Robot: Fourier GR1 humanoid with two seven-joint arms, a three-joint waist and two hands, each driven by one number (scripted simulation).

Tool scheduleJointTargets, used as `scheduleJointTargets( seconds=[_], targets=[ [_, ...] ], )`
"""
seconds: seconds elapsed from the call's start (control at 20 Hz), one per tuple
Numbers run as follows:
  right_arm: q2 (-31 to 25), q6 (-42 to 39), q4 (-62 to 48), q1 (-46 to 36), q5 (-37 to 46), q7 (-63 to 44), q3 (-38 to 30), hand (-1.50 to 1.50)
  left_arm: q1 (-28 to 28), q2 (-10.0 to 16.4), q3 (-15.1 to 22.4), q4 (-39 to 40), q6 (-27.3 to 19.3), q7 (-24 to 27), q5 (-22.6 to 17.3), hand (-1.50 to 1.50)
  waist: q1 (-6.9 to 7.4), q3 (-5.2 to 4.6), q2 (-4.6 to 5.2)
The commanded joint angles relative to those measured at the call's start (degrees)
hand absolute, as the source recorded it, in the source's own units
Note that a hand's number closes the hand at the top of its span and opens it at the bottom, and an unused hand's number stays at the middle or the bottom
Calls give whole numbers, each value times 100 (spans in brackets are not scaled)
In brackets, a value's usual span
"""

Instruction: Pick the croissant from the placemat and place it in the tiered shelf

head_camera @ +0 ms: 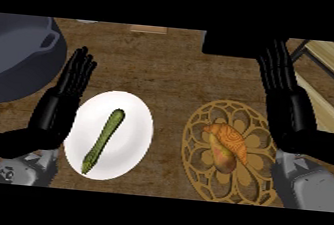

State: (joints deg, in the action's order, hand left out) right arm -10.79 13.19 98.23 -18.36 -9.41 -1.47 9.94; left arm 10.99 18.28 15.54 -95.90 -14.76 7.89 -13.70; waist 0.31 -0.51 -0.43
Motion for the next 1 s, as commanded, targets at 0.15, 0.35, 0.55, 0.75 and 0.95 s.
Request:
scheduleJointTargets(
  seconds=[0.15,0.35,0.55,0.75,0.95],
  targets=[
    [-1359,-1677,-343,-432,-68,793,-286,150,-768,128,-147,929,-31,-998,-341,0,106,62,157],
    [-2819,-1887,-1126,-258,1389,578,-222,150,-1033,175,-247,1390,16,-1616,-649,0,63,27,276],
    [-2822,-3074,-2843,-688,432,1696,-611,-150,-623,349,-369,1599,246,-2189,-857,0,238,76,222],
    [-3221,-4074,-3606,-785,819,3171,-340,-150,-723,408,-412,1796,415,-2118,-856,0,208,70,152],
    [-3658,-4952,-3616,-1037,1147,3524,-49,-150,-647,320,-432,1717,306,-2336,-824,0,76,57,67]
  ],
)
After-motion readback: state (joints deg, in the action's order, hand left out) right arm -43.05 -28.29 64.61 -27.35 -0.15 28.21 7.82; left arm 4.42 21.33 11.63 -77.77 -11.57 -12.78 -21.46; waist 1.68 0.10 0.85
